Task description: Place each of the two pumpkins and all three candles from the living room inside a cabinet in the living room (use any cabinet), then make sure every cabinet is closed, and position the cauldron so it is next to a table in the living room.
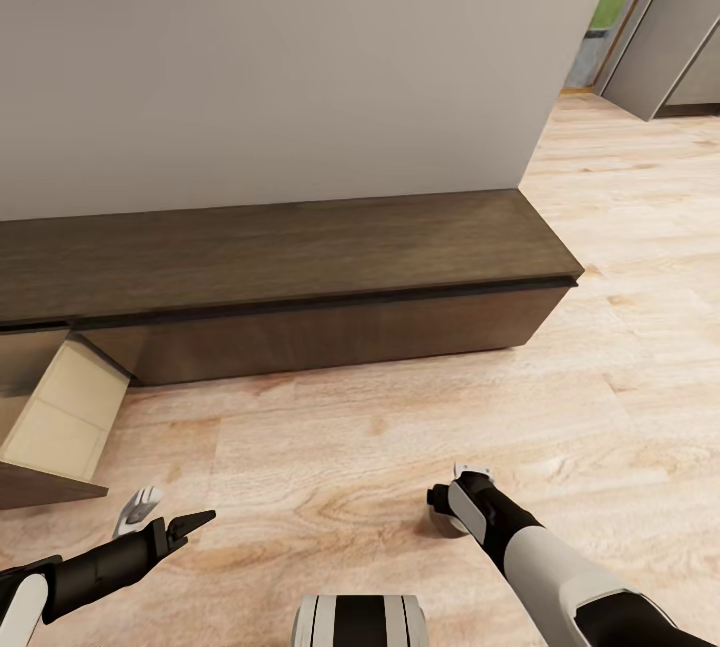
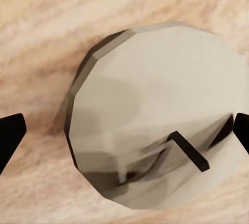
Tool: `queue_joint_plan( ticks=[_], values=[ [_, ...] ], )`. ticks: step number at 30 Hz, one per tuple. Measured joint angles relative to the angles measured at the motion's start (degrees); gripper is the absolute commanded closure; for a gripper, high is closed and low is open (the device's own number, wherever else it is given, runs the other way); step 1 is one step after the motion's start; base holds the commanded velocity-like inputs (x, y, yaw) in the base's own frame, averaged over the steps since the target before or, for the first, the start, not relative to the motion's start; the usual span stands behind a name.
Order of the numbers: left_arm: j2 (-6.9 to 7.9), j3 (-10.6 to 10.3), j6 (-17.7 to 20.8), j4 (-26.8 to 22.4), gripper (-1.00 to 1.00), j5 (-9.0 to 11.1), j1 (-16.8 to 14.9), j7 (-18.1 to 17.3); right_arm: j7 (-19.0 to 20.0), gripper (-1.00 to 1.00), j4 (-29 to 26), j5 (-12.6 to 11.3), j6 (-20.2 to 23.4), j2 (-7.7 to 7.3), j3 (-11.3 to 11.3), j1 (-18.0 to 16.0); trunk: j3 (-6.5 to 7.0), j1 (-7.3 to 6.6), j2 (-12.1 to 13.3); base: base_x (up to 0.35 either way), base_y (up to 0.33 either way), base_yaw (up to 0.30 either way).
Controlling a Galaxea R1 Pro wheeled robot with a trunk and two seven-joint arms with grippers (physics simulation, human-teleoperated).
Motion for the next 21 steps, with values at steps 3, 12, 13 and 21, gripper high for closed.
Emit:
queue_joint_plan(
  ticks=[3,12,13,21],
  values=[
    [0.0,0.02,0.0,0.0,-1.0,0.01,0.0,-0.03,-0.28,1.0,0.12,-0.08,0.03,0.06,-0.02,0.01,0.0,0.0,0.0,0.0,0.0,0.0],
    [0.0,0.05,0.0,0.0,-1.0,0.0,0.0,-0.1,-2.57,1.0,0.83,-0.24,0.03,0.08,-0.07,0.02,0.0,0.0,0.0,0.0,0.0,0.0],
    [0.0,0.06,-0.03,0.0,-1.0,0.0,0.0,-0.13,-2.58,1.0,0.83,-0.24,0.03,0.08,-0.07,0.02,0.0,-0.01,0.0,0.0,0.0,0.0],
    [0.0,0.09,-0.09,0.01,-1.0,0.05,0.0,-0.21,-2.95,1.0,0.97,-0.67,-0.55,0.19,-0.13,0.03,0.0,-0.02,0.0,0.0,0.0,0.0]
  ],
)
